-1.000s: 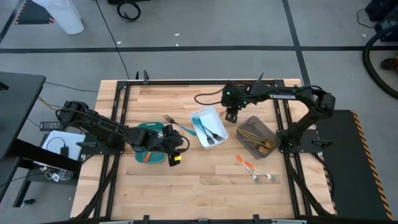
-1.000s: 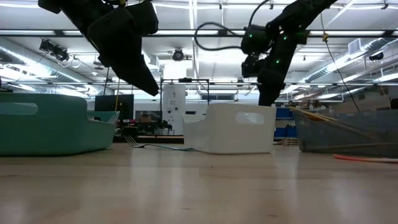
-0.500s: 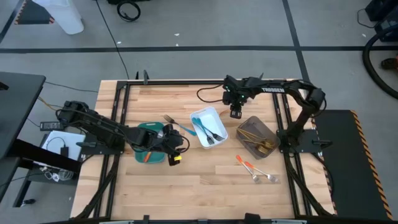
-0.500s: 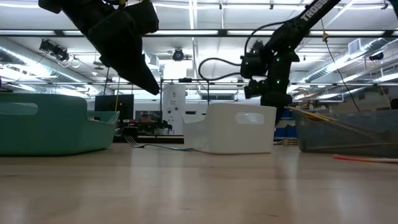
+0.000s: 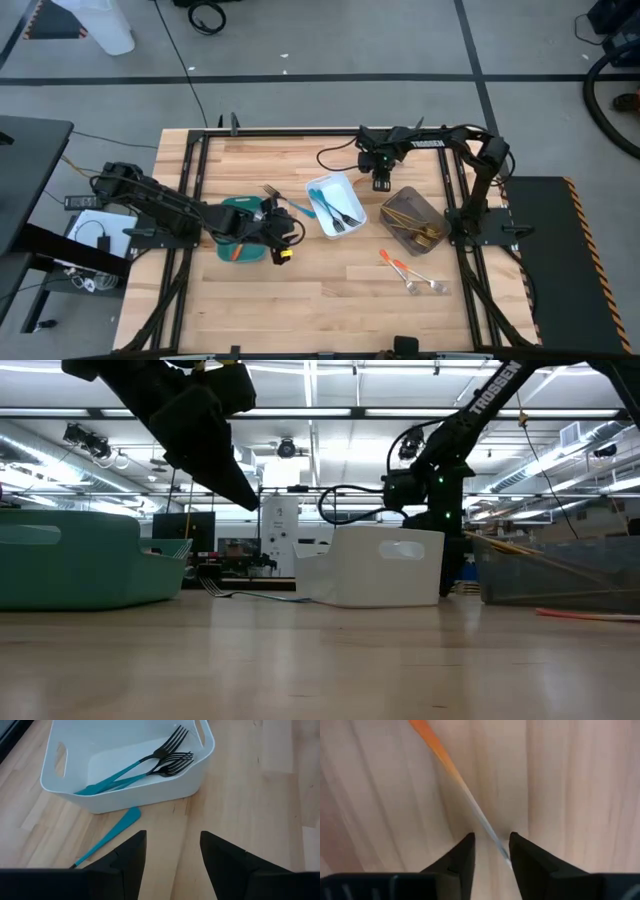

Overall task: Sort silverware by color (type)
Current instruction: Put the orange fork into the green bin

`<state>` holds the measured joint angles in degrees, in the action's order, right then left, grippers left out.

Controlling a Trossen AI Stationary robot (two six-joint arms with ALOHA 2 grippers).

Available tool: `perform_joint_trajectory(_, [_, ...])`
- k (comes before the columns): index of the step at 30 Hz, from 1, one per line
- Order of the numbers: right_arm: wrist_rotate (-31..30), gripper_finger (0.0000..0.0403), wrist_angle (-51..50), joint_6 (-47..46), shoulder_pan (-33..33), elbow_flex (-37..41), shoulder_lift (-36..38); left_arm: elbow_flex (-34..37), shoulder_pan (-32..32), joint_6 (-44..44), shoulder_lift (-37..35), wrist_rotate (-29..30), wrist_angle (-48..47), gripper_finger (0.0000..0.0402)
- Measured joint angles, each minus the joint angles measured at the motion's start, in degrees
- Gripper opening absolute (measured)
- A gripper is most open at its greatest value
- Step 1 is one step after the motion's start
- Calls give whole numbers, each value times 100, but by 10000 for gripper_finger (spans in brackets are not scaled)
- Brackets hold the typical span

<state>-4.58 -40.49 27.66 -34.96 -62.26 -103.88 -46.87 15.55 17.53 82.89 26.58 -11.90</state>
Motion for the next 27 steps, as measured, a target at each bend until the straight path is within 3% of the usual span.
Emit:
perform_joint_trajectory(10, [-48, 12, -66, 147, -7, 4, 2, 0, 0, 11, 2, -4, 2, 194])
perform_joint_trajectory(20, [-411, 7, -264, 26, 26, 9, 138, 0, 0, 137, 2, -4, 10, 194])
perform_joint_trajectory(27, [-1126, 7, -202, -325, 235, 9, 403, 0, 0, 134, 4, 210, 11, 194])
